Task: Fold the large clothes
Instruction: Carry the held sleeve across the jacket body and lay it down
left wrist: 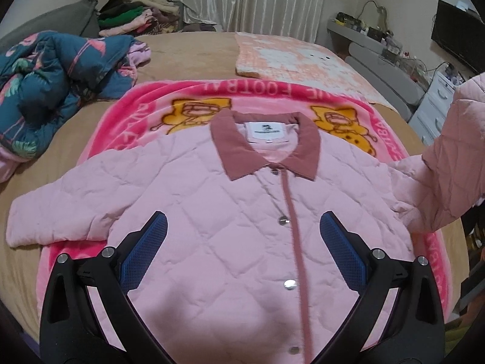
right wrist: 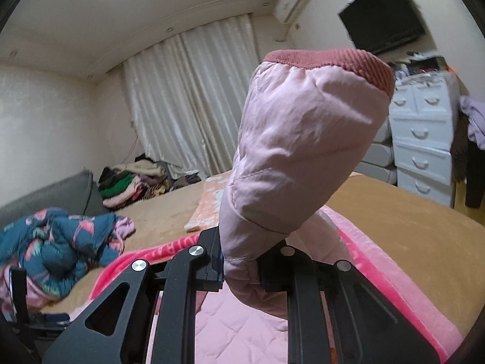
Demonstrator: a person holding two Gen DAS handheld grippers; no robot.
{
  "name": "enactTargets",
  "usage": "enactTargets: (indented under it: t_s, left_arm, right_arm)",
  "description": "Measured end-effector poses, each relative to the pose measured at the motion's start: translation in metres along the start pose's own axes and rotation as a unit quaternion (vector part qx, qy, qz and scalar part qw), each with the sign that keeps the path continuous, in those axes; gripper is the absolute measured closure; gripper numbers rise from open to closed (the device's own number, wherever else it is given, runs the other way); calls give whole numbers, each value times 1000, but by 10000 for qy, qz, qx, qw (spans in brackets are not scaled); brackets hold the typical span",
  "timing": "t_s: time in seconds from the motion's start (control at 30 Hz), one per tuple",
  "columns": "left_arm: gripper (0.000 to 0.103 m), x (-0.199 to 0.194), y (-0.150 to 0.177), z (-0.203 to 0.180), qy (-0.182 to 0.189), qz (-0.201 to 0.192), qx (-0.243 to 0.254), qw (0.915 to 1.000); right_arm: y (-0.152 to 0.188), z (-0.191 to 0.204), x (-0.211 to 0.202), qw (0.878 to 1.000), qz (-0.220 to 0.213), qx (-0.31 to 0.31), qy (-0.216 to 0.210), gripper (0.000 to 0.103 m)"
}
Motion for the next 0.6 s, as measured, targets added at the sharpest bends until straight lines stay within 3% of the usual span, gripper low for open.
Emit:
enactTargets:
  t_s: [0.3, 0.6]
  left_arm:
    - [9, 14, 3, 42, -10, -54, -164, 9999]
    - [9, 23, 11, 57, 361, -4, -464, 9983]
  right_arm:
    - [21, 49, 21, 9991, 316, -297, -21, 88]
    - [44, 105, 40, 9954, 551, -767, -179, 88]
Point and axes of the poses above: each gripper's, at about its wrist camera, not at the fingertips, and x roughly the way its jaws point, z to its left, y to its underside, the point moved 9 cm from there along x, roughly the way its jaws point, and after that the axes turned 6 degrees about -z, right-handed, at the moved point
